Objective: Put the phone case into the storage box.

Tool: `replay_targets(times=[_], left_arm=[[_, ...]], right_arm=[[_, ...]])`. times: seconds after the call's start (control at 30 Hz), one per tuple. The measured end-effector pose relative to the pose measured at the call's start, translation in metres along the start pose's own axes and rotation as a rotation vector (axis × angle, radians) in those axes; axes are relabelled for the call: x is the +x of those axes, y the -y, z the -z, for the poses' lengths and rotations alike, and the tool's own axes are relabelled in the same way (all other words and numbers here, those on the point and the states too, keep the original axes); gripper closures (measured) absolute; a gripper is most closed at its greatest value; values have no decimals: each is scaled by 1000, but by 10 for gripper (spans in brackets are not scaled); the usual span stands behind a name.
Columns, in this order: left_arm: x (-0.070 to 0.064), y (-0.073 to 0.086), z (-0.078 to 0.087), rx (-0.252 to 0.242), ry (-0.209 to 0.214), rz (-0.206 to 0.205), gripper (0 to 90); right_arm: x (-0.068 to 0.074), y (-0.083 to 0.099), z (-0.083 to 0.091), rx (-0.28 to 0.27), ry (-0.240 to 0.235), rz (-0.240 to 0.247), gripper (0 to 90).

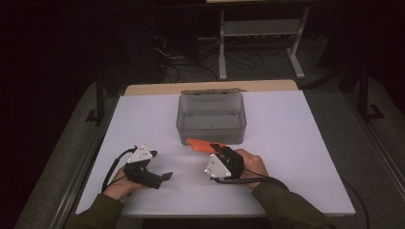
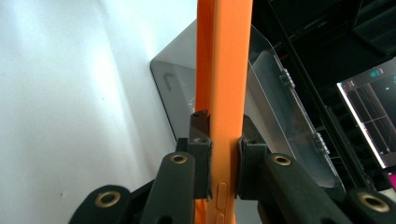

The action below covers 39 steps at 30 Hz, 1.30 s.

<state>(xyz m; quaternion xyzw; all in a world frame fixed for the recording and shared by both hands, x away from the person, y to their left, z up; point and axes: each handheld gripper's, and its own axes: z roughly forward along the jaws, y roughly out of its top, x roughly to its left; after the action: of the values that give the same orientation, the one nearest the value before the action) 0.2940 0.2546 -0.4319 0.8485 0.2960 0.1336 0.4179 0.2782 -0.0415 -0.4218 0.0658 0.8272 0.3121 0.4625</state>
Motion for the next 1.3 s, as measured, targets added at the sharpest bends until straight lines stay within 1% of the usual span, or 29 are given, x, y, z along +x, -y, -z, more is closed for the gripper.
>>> replay_targets(times=[0.1,0.17,0.3,0.33,0.43,0.5,0.63,0.73,1.13,1.3], left_arm=[[0,0,0,0,1,2,0],[0,0,0,0,0,0,0],[0,0,0,0,-1,-1,0],[0,0,0,0,-1,0,0],[0,0,0,0,-1,1,0],[0,0,0,1,-2,1,0],[0,0,0,2,-2,-1,0],[0,0,0,1,-2,0,0],[0,0,0,2,-1,-1,0],[0,0,0,1,-2,-1,0]], right_arm=[[-1,0,0,-1,-9,-30,786],[-2,0,0,-3,-13,-36,787],[-5,1,0,-7,-28,-65,786],[-6,1,0,-7,-36,-79,786],[-10,2,0,-12,-49,-99,787],[-12,3,0,-12,-56,-124,786],[-14,4,-1,-15,-67,-139,786],[-15,5,-1,-17,-80,-159,787],[-26,10,-2,-28,-139,-287,786],[-29,12,-3,-28,-163,-327,786]])
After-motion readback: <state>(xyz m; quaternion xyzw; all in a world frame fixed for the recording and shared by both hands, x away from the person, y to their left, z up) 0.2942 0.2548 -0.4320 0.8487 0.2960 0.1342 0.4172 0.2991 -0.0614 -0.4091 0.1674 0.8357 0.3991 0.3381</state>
